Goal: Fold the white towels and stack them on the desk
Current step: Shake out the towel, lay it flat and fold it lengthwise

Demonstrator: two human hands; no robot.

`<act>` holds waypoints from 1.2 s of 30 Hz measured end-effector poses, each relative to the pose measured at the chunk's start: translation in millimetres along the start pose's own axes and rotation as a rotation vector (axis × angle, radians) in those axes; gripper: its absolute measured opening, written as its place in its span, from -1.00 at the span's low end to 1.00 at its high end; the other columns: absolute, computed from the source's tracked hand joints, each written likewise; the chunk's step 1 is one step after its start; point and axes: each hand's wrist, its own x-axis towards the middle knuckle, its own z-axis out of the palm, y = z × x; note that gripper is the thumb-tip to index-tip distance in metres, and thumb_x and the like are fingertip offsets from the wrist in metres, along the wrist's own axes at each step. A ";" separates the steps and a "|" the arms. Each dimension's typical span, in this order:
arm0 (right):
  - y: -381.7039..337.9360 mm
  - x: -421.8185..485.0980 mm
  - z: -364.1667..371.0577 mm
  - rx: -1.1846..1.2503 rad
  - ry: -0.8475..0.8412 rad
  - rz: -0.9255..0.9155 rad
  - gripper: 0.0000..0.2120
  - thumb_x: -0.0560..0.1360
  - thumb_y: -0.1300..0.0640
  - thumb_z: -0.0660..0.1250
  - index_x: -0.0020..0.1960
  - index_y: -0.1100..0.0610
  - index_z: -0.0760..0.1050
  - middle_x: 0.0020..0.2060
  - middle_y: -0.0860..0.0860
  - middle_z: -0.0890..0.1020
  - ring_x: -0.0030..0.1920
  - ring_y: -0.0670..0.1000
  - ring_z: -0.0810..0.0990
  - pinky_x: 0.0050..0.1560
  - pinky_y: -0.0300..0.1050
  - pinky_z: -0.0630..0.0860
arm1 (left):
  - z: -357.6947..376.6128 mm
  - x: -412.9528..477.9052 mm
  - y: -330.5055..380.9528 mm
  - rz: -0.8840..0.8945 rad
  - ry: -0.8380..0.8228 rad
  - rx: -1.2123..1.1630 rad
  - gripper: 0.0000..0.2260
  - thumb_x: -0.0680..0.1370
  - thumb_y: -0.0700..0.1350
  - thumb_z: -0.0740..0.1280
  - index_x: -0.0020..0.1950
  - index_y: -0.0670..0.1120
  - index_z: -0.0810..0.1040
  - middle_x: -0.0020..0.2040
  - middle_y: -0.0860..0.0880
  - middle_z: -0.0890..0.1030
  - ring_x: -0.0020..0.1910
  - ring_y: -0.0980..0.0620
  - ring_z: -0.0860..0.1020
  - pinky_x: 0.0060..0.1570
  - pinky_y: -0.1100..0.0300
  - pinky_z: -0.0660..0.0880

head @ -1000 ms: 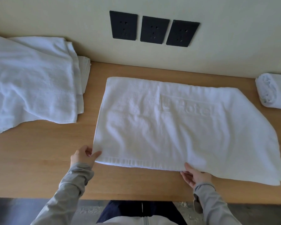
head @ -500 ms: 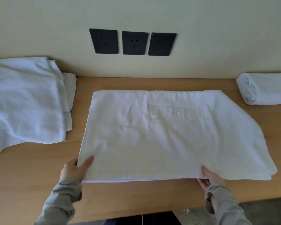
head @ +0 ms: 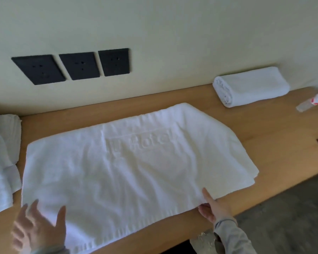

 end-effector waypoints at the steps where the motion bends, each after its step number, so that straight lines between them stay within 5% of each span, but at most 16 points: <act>1: -6.9 3.9 -10.5 0.032 0.021 -0.020 -0.66 0.33 0.07 0.52 -0.17 0.30 0.48 -0.29 0.21 0.63 -0.34 0.15 0.60 -0.45 -0.10 0.60 | 7.0 -1.4 17.3 0.076 0.035 0.008 -0.18 0.37 0.40 0.07 0.31 -0.25 0.34 0.32 -0.33 0.33 0.20 -0.39 0.34 0.16 -0.30 0.25; 8: -75.0 56.1 -88.0 0.172 0.077 -0.140 -0.79 0.45 0.14 0.42 -0.06 0.27 0.49 -0.16 0.16 0.60 -0.15 0.12 0.59 -0.07 0.04 0.56 | 78.0 -36.8 158.5 0.390 -0.152 -0.055 -0.49 0.38 0.03 0.32 0.24 -0.23 0.49 0.29 -0.31 0.42 0.21 -0.43 0.38 0.05 -0.34 0.34; 12: -104.2 86.8 -110.5 0.214 0.021 -0.120 -0.85 0.49 0.28 0.37 0.02 0.30 0.48 -0.07 0.19 0.59 0.00 0.19 0.56 0.11 0.11 0.52 | 117.7 -93.1 235.6 0.752 -0.250 -0.130 -0.63 0.36 -0.12 0.43 0.13 -0.18 0.50 0.14 -0.28 0.54 0.05 -0.37 0.51 -0.09 -0.23 0.47; 16: -117.0 102.2 -120.9 0.069 0.013 -0.141 -0.93 0.48 0.37 0.34 -0.11 0.25 0.48 -0.07 0.21 0.56 0.00 0.18 0.54 0.04 0.03 0.53 | 148.2 -156.3 299.7 1.026 -0.423 -0.100 -0.58 0.23 -0.06 0.61 -0.01 -0.17 0.60 -0.01 -0.16 0.60 -0.08 -0.21 0.61 -0.22 -0.07 0.55; 20: -119.0 105.7 -128.1 -0.131 0.010 -0.303 -0.86 0.46 0.32 0.38 -0.21 0.15 0.48 -0.15 0.18 0.59 -0.09 0.15 0.57 -0.08 -0.02 0.56 | 177.2 -204.8 335.7 1.151 -0.563 0.134 -0.40 0.12 0.26 0.54 0.02 -0.06 0.57 -0.01 -0.04 0.55 -0.06 -0.07 0.58 -0.09 0.04 0.54; 24: -131.6 102.4 -137.1 -0.230 -0.157 -0.504 -0.89 0.44 0.27 0.42 -0.21 0.11 0.54 -0.27 0.05 0.60 -0.20 0.01 0.57 -0.13 -0.08 0.56 | 211.1 -228.9 352.9 1.058 -0.594 0.283 -0.46 0.44 0.26 0.26 0.28 -0.03 0.34 0.23 -0.02 0.34 0.21 -0.06 0.34 0.20 0.10 0.24; 26: -140.0 104.6 -145.2 -0.218 -0.222 -0.531 -0.91 0.49 0.22 0.37 -0.19 0.11 0.58 -0.27 0.00 0.63 -0.23 -0.05 0.59 -0.20 -0.21 0.54 | 219.0 -228.3 360.3 1.018 -0.551 0.190 -0.68 0.54 0.11 0.20 0.19 -0.06 0.39 0.16 -0.01 0.39 0.13 -0.04 0.37 0.11 0.15 0.28; 28: -146.7 115.0 -156.3 -0.298 -0.124 -0.548 -0.93 0.53 0.15 0.32 -0.11 0.11 0.56 -0.19 0.01 0.63 -0.15 0.00 0.60 -0.07 -0.12 0.57 | 218.6 -222.9 368.2 0.832 -0.580 -0.095 -0.89 0.58 -0.07 0.21 -0.03 -0.10 0.44 -0.07 -0.03 0.47 -0.07 -0.03 0.43 -0.09 0.17 0.31; 31: -146.4 127.1 -165.5 -0.449 -0.071 -0.499 -0.99 0.51 0.17 0.34 -0.07 0.08 0.52 -0.14 0.02 0.57 -0.09 0.05 0.54 0.07 0.01 0.54 | 211.6 -210.3 378.1 0.490 -0.665 -0.383 -0.79 0.58 -0.14 0.24 -0.25 -0.03 0.34 -0.37 0.04 0.38 -0.39 0.08 0.35 -0.37 0.25 0.26; 36: -138.2 128.8 -157.6 -0.602 -0.093 -0.533 -0.86 0.44 0.19 0.42 -0.06 0.10 0.48 -0.26 -0.09 0.51 -0.26 -0.11 0.49 -0.27 -0.36 0.42 | 190.3 -211.9 386.3 0.377 -0.464 -0.692 -0.84 0.52 -0.04 0.22 -0.25 -0.02 0.35 -0.44 0.07 0.36 -0.48 0.16 0.37 -0.48 0.36 0.26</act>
